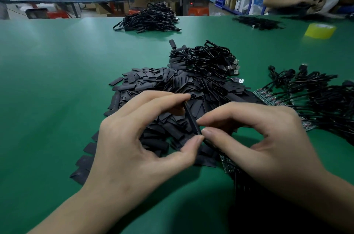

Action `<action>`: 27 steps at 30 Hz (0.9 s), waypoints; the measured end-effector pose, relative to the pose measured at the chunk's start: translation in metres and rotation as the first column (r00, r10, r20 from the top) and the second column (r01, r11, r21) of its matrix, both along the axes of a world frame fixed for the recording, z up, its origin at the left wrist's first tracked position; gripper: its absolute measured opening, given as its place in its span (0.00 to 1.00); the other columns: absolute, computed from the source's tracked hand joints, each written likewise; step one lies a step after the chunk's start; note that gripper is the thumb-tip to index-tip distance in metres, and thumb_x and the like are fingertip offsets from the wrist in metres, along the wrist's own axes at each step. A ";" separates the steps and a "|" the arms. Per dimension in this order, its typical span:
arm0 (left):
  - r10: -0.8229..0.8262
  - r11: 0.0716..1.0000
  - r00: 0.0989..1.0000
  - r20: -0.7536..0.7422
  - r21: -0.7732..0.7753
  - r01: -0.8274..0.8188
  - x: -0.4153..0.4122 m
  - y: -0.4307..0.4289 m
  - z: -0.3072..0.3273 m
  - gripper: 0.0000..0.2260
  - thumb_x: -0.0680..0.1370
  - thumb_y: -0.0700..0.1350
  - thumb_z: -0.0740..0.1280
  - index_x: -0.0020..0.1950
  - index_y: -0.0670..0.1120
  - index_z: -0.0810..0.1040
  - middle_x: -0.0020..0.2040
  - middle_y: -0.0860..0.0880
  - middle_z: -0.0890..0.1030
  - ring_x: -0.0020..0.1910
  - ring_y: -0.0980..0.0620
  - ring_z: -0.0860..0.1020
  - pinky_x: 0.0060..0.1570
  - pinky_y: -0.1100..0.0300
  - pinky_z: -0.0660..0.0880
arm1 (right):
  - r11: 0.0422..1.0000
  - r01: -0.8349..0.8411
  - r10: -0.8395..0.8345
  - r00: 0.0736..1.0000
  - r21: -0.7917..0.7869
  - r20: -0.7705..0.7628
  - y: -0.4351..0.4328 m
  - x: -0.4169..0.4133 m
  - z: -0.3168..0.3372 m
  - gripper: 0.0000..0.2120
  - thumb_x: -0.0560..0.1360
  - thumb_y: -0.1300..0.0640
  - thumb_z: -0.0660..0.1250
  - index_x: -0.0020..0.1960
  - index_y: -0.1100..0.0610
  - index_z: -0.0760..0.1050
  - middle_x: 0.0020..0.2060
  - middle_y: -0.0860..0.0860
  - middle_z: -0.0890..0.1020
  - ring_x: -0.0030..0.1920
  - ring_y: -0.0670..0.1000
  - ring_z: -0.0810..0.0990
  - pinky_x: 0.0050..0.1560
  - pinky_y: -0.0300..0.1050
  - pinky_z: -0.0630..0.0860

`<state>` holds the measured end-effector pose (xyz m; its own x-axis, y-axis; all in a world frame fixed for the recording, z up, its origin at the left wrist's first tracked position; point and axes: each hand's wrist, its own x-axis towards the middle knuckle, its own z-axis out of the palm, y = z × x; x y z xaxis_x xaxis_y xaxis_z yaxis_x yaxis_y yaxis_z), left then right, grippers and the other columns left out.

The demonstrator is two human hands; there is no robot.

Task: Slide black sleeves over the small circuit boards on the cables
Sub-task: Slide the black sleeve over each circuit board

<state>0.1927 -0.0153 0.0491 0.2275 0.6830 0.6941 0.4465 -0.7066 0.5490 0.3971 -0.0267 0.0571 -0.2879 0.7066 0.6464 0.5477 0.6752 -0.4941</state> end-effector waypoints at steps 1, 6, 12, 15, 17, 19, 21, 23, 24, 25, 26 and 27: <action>0.000 1.000 1.000 -0.001 -0.001 0.000 0.000 0.000 0.000 0.20 0.70 0.51 0.74 0.60 0.47 0.82 0.55 0.54 0.82 0.56 0.54 0.81 0.57 0.65 0.74 | 0.999 0.009 -0.009 1.000 0.034 0.022 0.000 0.000 0.000 0.03 0.75 0.57 0.73 0.48 0.54 0.85 0.39 0.39 0.84 0.39 0.39 0.82 0.43 0.30 0.75; 0.004 1.000 1.000 0.005 -0.015 -0.004 0.000 0.000 0.000 0.19 0.70 0.51 0.74 0.60 0.48 0.82 0.55 0.54 0.82 0.55 0.55 0.81 0.57 0.66 0.74 | 0.992 0.033 -0.041 0.997 0.121 0.066 0.000 0.002 0.000 0.05 0.76 0.57 0.72 0.49 0.55 0.85 0.40 0.42 0.84 0.37 0.43 0.82 0.43 0.33 0.76; 0.030 0.997 0.994 0.108 -0.077 -0.022 -0.002 0.003 -0.002 0.19 0.70 0.53 0.74 0.60 0.50 0.82 0.54 0.54 0.84 0.55 0.51 0.83 0.58 0.61 0.76 | 0.994 -0.009 0.014 0.999 -0.106 0.041 0.004 0.006 0.002 0.03 0.76 0.50 0.72 0.47 0.48 0.84 0.37 0.40 0.83 0.38 0.43 0.83 0.40 0.35 0.76; 0.083 0.987 0.971 0.226 -0.153 -0.048 -0.005 0.008 -0.004 0.20 0.70 0.54 0.74 0.61 0.54 0.81 0.51 0.54 0.84 0.53 0.52 0.83 0.56 0.64 0.77 | 0.988 0.008 0.012 0.991 -0.153 0.131 0.007 0.011 0.003 0.09 0.76 0.43 0.67 0.47 0.46 0.82 0.39 0.39 0.83 0.42 0.42 0.82 0.43 0.38 0.76; 0.114 0.980 0.949 0.293 -0.189 -0.060 -0.009 0.012 -0.005 0.21 0.70 0.55 0.74 0.62 0.55 0.81 0.50 0.54 0.84 0.51 0.53 0.83 0.55 0.67 0.77 | 0.986 0.031 0.007 0.974 -0.163 0.228 0.011 0.014 0.003 0.11 0.76 0.40 0.65 0.47 0.45 0.81 0.41 0.37 0.81 0.46 0.42 0.80 0.46 0.39 0.75; 0.145 0.974 0.936 0.322 -0.211 -0.079 -0.012 0.015 -0.005 0.20 0.70 0.55 0.74 0.61 0.56 0.81 0.50 0.52 0.84 0.51 0.52 0.83 0.55 0.66 0.78 | 0.986 0.035 0.017 0.951 -0.165 0.307 0.014 0.016 0.002 0.11 0.77 0.40 0.65 0.47 0.46 0.81 0.41 0.36 0.80 0.48 0.42 0.79 0.48 0.41 0.75; 0.169 0.971 0.933 0.319 -0.216 -0.103 -0.015 0.018 -0.006 0.19 0.71 0.54 0.75 0.61 0.57 0.80 0.49 0.52 0.84 0.51 0.52 0.84 0.54 0.65 0.79 | 0.983 0.034 0.024 0.949 -0.180 0.313 0.016 0.017 0.000 0.07 0.77 0.45 0.68 0.47 0.46 0.82 0.40 0.37 0.80 0.47 0.43 0.79 0.48 0.43 0.75; 0.179 0.967 0.934 0.308 -0.231 -0.110 -0.015 0.019 -0.008 0.19 0.71 0.54 0.76 0.62 0.57 0.80 0.50 0.53 0.84 0.52 0.52 0.83 0.55 0.61 0.80 | 0.982 0.053 0.002 0.957 -0.180 0.289 0.019 0.019 0.001 0.05 0.78 0.49 0.69 0.47 0.46 0.82 0.40 0.38 0.83 0.45 0.42 0.81 0.46 0.42 0.77; 0.184 0.963 0.936 0.299 -0.245 -0.112 -0.015 0.019 -0.009 0.21 0.71 0.55 0.75 0.63 0.57 0.79 0.51 0.54 0.83 0.54 0.53 0.83 0.56 0.59 0.80 | 0.983 0.074 -0.025 0.963 -0.170 0.270 0.020 0.022 0.004 0.05 0.79 0.49 0.69 0.47 0.46 0.83 0.40 0.38 0.83 0.44 0.41 0.82 0.45 0.42 0.77; 0.194 0.960 0.940 0.281 -0.252 -0.123 -0.015 0.019 -0.010 0.24 0.71 0.57 0.75 0.65 0.57 0.78 0.53 0.56 0.83 0.55 0.54 0.82 0.57 0.58 0.79 | 0.981 0.103 -0.063 0.970 -0.165 0.234 0.022 0.024 0.008 0.05 0.79 0.49 0.69 0.46 0.46 0.82 0.40 0.38 0.84 0.43 0.41 0.83 0.44 0.41 0.77; 0.204 0.959 0.947 0.249 -0.246 -0.142 -0.015 0.019 -0.010 0.26 0.70 0.58 0.75 0.67 0.56 0.77 0.55 0.57 0.82 0.57 0.56 0.82 0.57 0.59 0.79 | 0.978 0.136 -0.105 0.978 -0.161 0.182 0.024 0.028 0.013 0.05 0.77 0.48 0.68 0.46 0.46 0.82 0.39 0.39 0.84 0.42 0.41 0.83 0.43 0.38 0.77; 0.208 0.961 0.956 0.206 -0.226 -0.160 -0.015 0.018 -0.010 0.27 0.70 0.58 0.74 0.69 0.55 0.75 0.57 0.57 0.81 0.58 0.57 0.81 0.57 0.61 0.78 | 0.973 0.174 -0.153 0.979 -0.153 0.138 0.028 0.033 0.019 0.05 0.76 0.47 0.68 0.46 0.46 0.82 0.39 0.39 0.85 0.41 0.40 0.83 0.41 0.34 0.76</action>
<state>0.1779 0.0028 0.0389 -0.0620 0.8306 0.5533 0.4053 -0.4857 0.7745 0.4299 0.0010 0.0765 -0.2300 0.8439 0.4848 0.7080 0.4869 -0.5116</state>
